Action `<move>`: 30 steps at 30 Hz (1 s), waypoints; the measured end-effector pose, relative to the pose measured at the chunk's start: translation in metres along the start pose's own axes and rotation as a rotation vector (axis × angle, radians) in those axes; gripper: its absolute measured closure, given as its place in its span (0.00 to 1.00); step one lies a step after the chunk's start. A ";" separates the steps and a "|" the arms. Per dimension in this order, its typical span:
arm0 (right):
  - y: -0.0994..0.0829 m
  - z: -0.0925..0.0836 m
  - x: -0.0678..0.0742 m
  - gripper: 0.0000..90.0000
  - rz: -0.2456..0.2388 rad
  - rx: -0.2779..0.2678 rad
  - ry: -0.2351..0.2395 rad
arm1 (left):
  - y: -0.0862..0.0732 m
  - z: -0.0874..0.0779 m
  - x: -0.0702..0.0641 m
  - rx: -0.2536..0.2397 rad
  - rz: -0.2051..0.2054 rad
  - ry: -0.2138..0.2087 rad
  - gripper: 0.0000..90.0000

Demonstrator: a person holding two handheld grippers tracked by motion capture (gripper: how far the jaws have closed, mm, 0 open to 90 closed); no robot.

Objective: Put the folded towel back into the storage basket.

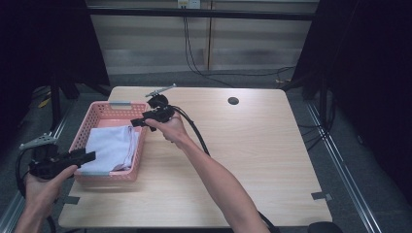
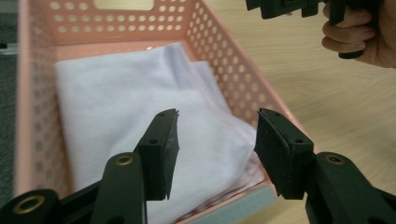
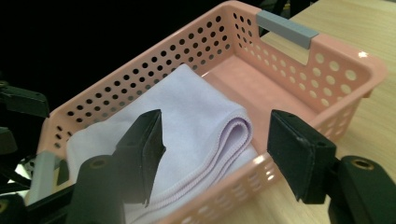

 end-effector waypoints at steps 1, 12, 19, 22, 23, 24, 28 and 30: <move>-0.002 -0.006 0.000 0.39 -0.006 -0.008 0.000 | 0.000 0.001 -0.006 -0.006 0.006 0.003 0.53; -0.038 -0.075 -0.020 0.38 -0.023 -0.052 -0.065 | 0.008 0.028 -0.069 -0.033 0.086 -0.028 0.54; -0.067 -0.123 -0.023 0.38 -0.047 -0.075 -0.100 | 0.019 0.050 -0.099 -0.024 0.126 -0.047 0.52; -0.081 -0.141 -0.025 0.38 -0.048 -0.079 -0.113 | 0.021 0.059 -0.110 -0.009 0.145 -0.053 0.51; -0.091 -0.152 -0.025 0.38 -0.050 -0.080 -0.131 | 0.022 0.066 -0.116 -0.007 0.154 -0.046 0.52; -0.097 -0.158 -0.025 0.38 -0.050 -0.079 -0.139 | 0.022 0.066 -0.116 -0.007 0.154 -0.046 0.52; -0.112 -0.174 -0.027 0.39 -0.045 -0.092 -0.151 | 0.021 0.081 -0.131 0.001 0.174 -0.071 0.51; -0.123 -0.183 -0.029 0.38 -0.035 -0.095 -0.158 | 0.020 0.086 -0.137 0.003 0.183 -0.083 0.49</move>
Point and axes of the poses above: each handheld gripper's, and its own axes: z roughly forward along the jaws, y roughly out of its top, x roughly to its left, the point moved 4 cm from there along z, roughly forward along the jaws, and after that the axes turned 10 degrees about x, right-handed, at the moved point
